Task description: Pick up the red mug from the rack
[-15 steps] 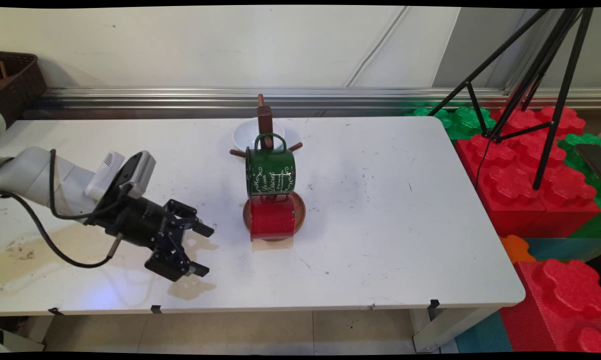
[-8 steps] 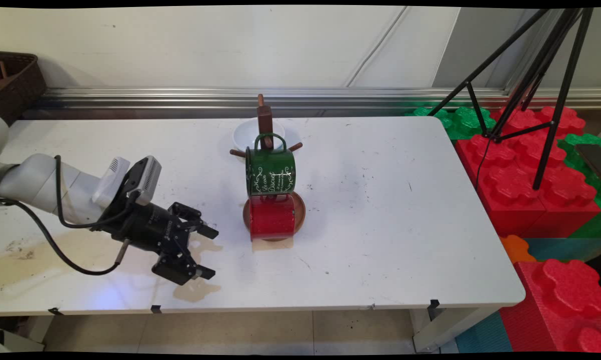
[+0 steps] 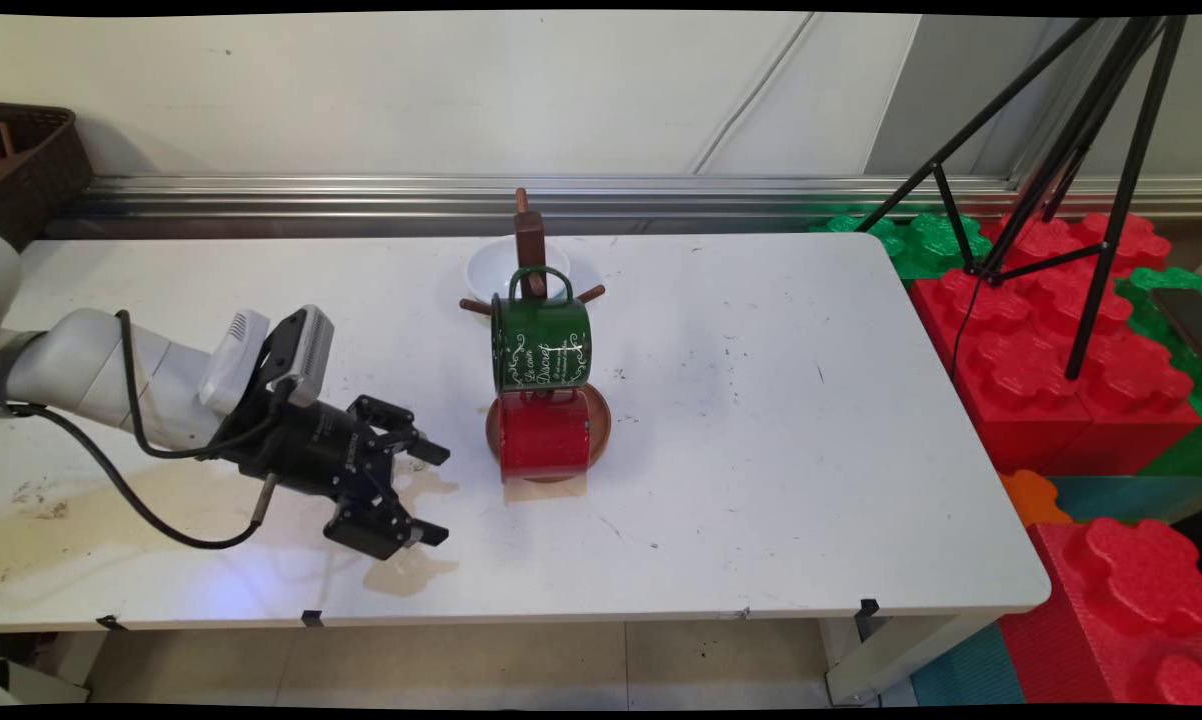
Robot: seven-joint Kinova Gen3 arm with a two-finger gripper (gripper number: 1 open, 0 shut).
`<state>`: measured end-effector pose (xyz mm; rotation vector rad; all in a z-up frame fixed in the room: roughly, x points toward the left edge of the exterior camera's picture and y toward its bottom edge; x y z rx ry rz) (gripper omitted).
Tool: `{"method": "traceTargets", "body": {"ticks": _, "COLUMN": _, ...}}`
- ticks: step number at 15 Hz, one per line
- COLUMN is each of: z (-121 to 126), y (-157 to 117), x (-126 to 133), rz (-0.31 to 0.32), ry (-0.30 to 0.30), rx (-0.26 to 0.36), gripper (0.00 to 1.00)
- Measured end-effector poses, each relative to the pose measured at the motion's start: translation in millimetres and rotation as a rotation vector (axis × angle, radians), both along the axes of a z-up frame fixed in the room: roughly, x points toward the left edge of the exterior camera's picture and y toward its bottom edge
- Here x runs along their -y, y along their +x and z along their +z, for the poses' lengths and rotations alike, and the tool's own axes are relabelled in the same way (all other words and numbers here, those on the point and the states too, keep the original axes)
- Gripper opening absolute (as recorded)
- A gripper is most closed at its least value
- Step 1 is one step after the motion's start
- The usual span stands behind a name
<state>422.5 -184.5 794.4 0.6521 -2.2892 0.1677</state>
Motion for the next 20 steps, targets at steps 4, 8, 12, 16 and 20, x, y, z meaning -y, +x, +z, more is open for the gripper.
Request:
{"method": "traceTargets", "body": {"ticks": 4, "z": 2.9, "y": -5.1, "x": 1.0, "rz": 0.017, "ry": -0.019, "rx": -0.003, "gripper": 1.0}}
{"method": "traceTargets", "body": {"ticks": 8, "z": 4.0, "y": -10.8, "x": 3.5, "rz": 0.03, "ry": -0.032, "rx": -0.014, "gripper": 1.0}}
{"method": "traceTargets", "body": {"ticks": 12, "z": 3.6, "y": -15.5, "x": 7.8, "rz": 0.044, "ry": -0.044, "rx": -0.024, "gripper": 1.0}}
{"method": "traceTargets", "body": {"ticks": 16, "z": 1.7, "y": -20.6, "x": 11.6, "rz": 0.052, "ry": -0.051, "rx": -0.032, "gripper": 1.0}}
{"method": "traceTargets", "body": {"ticks": 20, "z": 0.4, "y": -25.3, "x": 14.2, "rz": 0.055, "ry": -0.058, "rx": -0.037, "gripper": 1.0}}
